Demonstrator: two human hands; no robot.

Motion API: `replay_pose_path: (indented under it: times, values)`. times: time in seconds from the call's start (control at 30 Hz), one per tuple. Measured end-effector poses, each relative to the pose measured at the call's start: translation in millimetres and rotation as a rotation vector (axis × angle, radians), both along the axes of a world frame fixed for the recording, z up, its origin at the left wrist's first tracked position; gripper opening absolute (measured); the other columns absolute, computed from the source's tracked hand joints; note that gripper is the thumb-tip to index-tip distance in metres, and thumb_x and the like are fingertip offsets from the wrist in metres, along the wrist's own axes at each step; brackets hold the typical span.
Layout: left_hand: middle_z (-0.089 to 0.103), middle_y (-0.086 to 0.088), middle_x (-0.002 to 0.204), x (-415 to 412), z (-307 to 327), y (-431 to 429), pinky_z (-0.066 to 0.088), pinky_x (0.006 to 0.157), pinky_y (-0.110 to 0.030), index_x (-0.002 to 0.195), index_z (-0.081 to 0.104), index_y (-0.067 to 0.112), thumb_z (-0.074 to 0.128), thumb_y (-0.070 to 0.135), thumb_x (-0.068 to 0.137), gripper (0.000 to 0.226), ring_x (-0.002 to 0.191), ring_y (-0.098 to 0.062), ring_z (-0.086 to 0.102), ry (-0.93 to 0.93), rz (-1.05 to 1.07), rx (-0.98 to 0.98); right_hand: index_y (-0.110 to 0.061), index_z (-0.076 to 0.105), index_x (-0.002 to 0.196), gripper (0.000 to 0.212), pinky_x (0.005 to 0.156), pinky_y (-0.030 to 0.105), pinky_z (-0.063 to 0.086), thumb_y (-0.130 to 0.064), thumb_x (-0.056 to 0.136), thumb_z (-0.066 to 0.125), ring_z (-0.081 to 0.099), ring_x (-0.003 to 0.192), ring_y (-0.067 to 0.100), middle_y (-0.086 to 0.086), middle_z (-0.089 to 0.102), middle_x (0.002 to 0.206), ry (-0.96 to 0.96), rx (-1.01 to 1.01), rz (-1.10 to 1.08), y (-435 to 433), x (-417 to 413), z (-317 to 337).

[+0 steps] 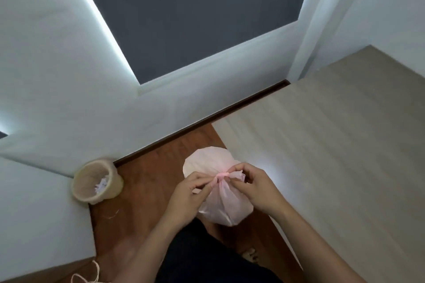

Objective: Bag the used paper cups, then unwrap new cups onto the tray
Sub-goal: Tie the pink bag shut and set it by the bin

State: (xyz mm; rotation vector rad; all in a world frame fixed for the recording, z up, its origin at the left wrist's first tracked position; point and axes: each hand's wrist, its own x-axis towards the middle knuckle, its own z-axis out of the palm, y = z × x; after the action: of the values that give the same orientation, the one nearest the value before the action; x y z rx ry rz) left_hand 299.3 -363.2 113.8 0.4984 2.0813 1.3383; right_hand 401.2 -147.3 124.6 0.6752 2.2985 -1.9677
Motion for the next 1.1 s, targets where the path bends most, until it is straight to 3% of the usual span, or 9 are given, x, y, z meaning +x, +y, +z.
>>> replay_pose_path:
  times: [0.17, 0.4, 0.53, 0.67, 0.83, 0.9, 1.0, 1.1]
  values:
    - [0.076, 0.029, 0.121, -23, 7, -46, 0.063, 0.099, -0.022, 0.121, 0.086, 0.042, 0.077, 0.031, 0.105, 0.022, 0.117, 0.005, 0.071, 0.073, 0.195, 0.016, -0.029, 0.078, 0.107, 0.006, 0.087, 0.02, 0.058, -0.033, 0.102, 0.077, 0.072, 0.104, 0.007, -0.012, 0.078, 0.109, 0.028, 0.077, 0.175, -36, -56, 22]
    - [0.074, 0.031, 0.136, -78, 13, -135, 0.055, 0.109, -0.017, 0.14, 0.077, 0.042, 0.061, 0.037, 0.113, 0.031, 0.131, 0.007, 0.066, 0.056, 0.242, 0.078, -0.03, 0.079, 0.109, 0.006, 0.082, 0.021, 0.06, -0.03, 0.102, 0.078, 0.073, 0.099, 0.003, -0.013, 0.078, 0.106, 0.016, 0.097, 0.312, -117, -154, 37]
    - [0.076, 0.027, 0.128, -121, 4, -194, 0.057, 0.106, -0.022, 0.134, 0.081, 0.041, 0.065, 0.033, 0.112, 0.028, 0.125, 0.001, 0.069, 0.032, 0.335, 0.084, -0.026, 0.08, 0.111, 0.01, 0.084, 0.024, 0.063, -0.026, 0.101, 0.079, 0.074, 0.098, 0.007, -0.011, 0.079, 0.107, -0.007, 0.073, 0.388, -175, -210, 36]
    - [0.076, 0.025, 0.123, -158, -10, -244, 0.059, 0.104, -0.026, 0.127, 0.084, 0.038, 0.07, 0.025, 0.111, 0.025, 0.121, -0.001, 0.071, 0.015, 0.406, 0.067, -0.019, 0.08, 0.112, 0.013, 0.081, 0.017, 0.058, -0.017, 0.1, 0.08, 0.072, 0.091, -0.004, -0.009, 0.08, 0.109, -0.015, 0.028, 0.417, -227, -258, 24]
    - [0.078, 0.016, 0.124, -191, -24, -317, 0.053, 0.1, -0.016, 0.127, 0.085, 0.03, 0.071, 0.021, 0.11, 0.024, 0.119, -0.001, 0.072, 0.082, 0.497, 0.015, -0.022, 0.08, 0.111, 0.012, 0.095, 0.043, 0.063, -0.02, 0.099, 0.081, 0.077, 0.108, 0.022, -0.004, 0.082, 0.112, -0.045, -0.021, 0.482, -301, -310, 1]
    - [0.079, 0.016, 0.124, -198, -29, -343, 0.055, 0.102, -0.018, 0.127, 0.085, 0.029, 0.072, 0.022, 0.109, 0.023, 0.118, -0.001, 0.072, 0.077, 0.542, -0.006, -0.022, 0.08, 0.11, 0.011, 0.096, 0.046, 0.063, -0.019, 0.099, 0.081, 0.077, 0.105, 0.018, -0.002, 0.082, 0.113, -0.054, -0.056, 0.518, -327, -325, -6]
    - [0.079, 0.019, 0.123, -208, -37, -372, 0.056, 0.102, -0.02, 0.124, 0.085, 0.033, 0.072, 0.027, 0.109, 0.02, 0.117, -0.001, 0.072, 0.058, 0.613, -0.023, -0.021, 0.08, 0.11, 0.012, 0.093, 0.041, 0.062, -0.018, 0.098, 0.083, 0.075, 0.1, 0.011, 0.0, 0.082, 0.112, -0.065, -0.087, 0.585, -356, -349, -13]
    - [0.08, 0.021, 0.12, -219, -43, -389, 0.055, 0.096, -0.017, 0.117, 0.083, 0.044, 0.073, 0.033, 0.108, 0.017, 0.115, -0.002, 0.073, 0.011, 0.698, 0.013, -0.019, 0.08, 0.11, 0.012, 0.084, 0.026, 0.059, -0.017, 0.098, 0.083, 0.072, 0.092, 0.005, -0.003, 0.082, 0.109, -0.094, -0.078, 0.652, -374, -374, -17]
